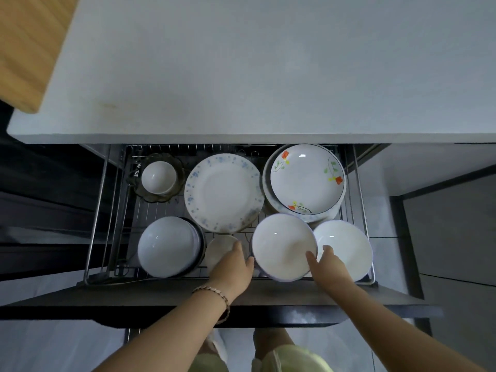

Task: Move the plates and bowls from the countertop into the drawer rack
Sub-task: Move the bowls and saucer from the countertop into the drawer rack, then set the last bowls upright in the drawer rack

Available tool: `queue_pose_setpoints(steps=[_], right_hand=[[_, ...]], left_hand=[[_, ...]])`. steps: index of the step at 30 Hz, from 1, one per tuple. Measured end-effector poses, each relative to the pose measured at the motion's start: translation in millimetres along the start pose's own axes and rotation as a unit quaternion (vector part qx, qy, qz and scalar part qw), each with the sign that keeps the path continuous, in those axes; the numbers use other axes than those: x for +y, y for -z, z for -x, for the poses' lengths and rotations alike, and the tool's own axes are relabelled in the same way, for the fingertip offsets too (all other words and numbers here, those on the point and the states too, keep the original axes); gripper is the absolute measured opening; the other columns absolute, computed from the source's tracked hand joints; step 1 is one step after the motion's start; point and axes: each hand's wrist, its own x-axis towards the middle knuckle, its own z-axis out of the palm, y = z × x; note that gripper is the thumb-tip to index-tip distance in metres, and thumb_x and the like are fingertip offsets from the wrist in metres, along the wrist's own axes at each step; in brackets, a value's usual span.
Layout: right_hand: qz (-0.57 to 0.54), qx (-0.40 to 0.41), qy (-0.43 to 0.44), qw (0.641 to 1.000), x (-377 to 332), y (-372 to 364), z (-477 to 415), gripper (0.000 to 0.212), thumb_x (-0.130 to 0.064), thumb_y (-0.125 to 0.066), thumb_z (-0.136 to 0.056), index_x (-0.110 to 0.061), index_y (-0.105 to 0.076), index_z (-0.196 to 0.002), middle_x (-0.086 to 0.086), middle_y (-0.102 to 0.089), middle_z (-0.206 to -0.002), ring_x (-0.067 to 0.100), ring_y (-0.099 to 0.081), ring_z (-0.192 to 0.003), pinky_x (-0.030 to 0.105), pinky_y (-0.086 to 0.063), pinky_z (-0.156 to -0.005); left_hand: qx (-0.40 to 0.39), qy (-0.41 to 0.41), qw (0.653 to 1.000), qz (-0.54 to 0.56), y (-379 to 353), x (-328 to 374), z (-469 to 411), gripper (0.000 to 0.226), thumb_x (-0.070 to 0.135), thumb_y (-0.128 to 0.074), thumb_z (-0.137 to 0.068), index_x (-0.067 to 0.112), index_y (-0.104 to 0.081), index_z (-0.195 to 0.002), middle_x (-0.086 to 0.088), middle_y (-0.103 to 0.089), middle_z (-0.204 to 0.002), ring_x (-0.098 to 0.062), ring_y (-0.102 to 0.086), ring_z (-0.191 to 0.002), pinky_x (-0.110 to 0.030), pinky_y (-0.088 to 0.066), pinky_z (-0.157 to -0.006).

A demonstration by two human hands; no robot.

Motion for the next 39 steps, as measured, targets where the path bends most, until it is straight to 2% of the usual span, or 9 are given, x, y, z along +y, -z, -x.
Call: queue_pose_setpoints(steps=[5,8,11,18,21,29,34,36,39], right_hand=[[-0.062,0.047,0.020,0.997,11,5,39,0.044,-0.018,-0.047,-0.093,-0.002,-0.045,-0.134,0.021,-0.059,-0.127,0.036,-0.055,-0.116,0.036,-0.043,-0.097],[-0.118,0.081,0.031,0.989,21,-3,68,0.021,-0.016,-0.048,-0.092,-0.003,-0.065,-0.090,0.024,-0.070,-0.096,0.037,-0.066,-0.089,0.041,-0.051,-0.085],[-0.225,0.078,-0.018,0.971,35,-31,95,0.031,-0.015,-0.050,-0.091,-0.005,-0.057,-0.062,0.016,-0.062,-0.065,0.032,-0.061,-0.061,0.041,-0.054,-0.070],[-0.488,0.003,-0.136,0.862,42,-74,126,0.030,-0.023,-0.055,-0.093,0.006,-0.048,-0.100,0.022,-0.058,-0.076,0.026,-0.056,-0.059,0.029,-0.056,-0.049],[-0.581,-0.014,-0.112,0.806,38,-76,125,0.037,-0.015,-0.055,-0.093,0.009,-0.048,-0.121,0.021,-0.056,-0.077,0.026,-0.056,-0.064,0.029,-0.058,-0.062],[-0.521,-0.005,-0.135,0.843,36,-72,97,0.023,-0.006,-0.053,-0.092,0.010,-0.053,-0.108,0.028,-0.062,-0.116,0.041,-0.060,-0.111,0.043,-0.048,-0.100],[-0.508,0.000,-0.161,0.846,34,-70,86,0.019,-0.011,-0.055,-0.092,0.005,-0.059,-0.082,0.019,-0.068,-0.065,0.035,-0.070,-0.066,0.040,-0.058,-0.071],[-0.481,0.013,-0.146,0.864,32,-72,81,0.028,-0.017,-0.057,-0.091,0.004,-0.063,-0.073,0.010,-0.063,-0.041,0.036,-0.070,-0.071,0.045,-0.056,-0.083],[-0.470,0.021,-0.119,0.874,24,-68,74,0.033,-0.018,-0.057,-0.090,0.015,-0.059,-0.088,0.015,-0.067,-0.073,0.037,-0.067,-0.078,0.044,-0.055,-0.088]], left_hand=[[0.070,-0.003,0.985,0.155,22,-31,49,0.031,0.013,-0.043,-0.095,0.007,-0.051,-0.124,-0.013,-0.062,-0.112,-0.028,-0.063,-0.100,-0.031,-0.050,-0.085],[0.030,0.034,0.955,0.295,30,-49,77,0.017,0.007,-0.037,-0.096,0.007,-0.053,-0.101,-0.009,-0.059,-0.081,-0.016,-0.056,-0.059,-0.019,-0.044,-0.048],[-0.030,0.090,0.938,0.334,28,-77,106,0.019,0.012,-0.039,-0.096,0.010,-0.050,-0.081,-0.005,-0.057,-0.067,-0.015,-0.054,-0.052,-0.020,-0.042,-0.047],[-0.068,0.200,0.805,0.555,13,-115,123,0.031,0.025,-0.048,-0.097,0.008,-0.042,-0.122,-0.023,-0.048,-0.120,-0.035,-0.061,-0.099,-0.044,-0.049,-0.086],[-0.007,0.188,0.756,0.627,5,-115,111,0.042,0.019,-0.048,-0.097,0.000,-0.041,-0.134,-0.023,-0.057,-0.105,-0.032,-0.063,-0.092,-0.041,-0.048,-0.087],[0.079,0.251,0.719,0.643,-6,-103,96,0.032,0.006,-0.036,-0.100,-0.008,-0.045,-0.128,-0.017,-0.058,-0.131,-0.037,-0.059,-0.116,-0.036,-0.051,-0.089],[0.114,0.273,0.732,0.614,-6,-100,88,0.030,0.003,-0.036,-0.099,-0.007,-0.046,-0.126,-0.012,-0.061,-0.128,-0.034,-0.067,-0.086,-0.021,-0.053,-0.045],[0.130,0.274,0.738,0.603,-4,-95,86,0.029,0.000,-0.039,-0.098,-0.006,-0.049,-0.124,-0.009,-0.062,-0.128,-0.030,-0.068,-0.080,-0.018,-0.052,-0.045],[0.126,0.284,0.727,0.612,8,-84,78,0.032,-0.007,-0.034,-0.097,-0.006,-0.049,-0.125,-0.004,-0.058,-0.134,-0.032,-0.065,-0.107,-0.024,-0.057,-0.062]])
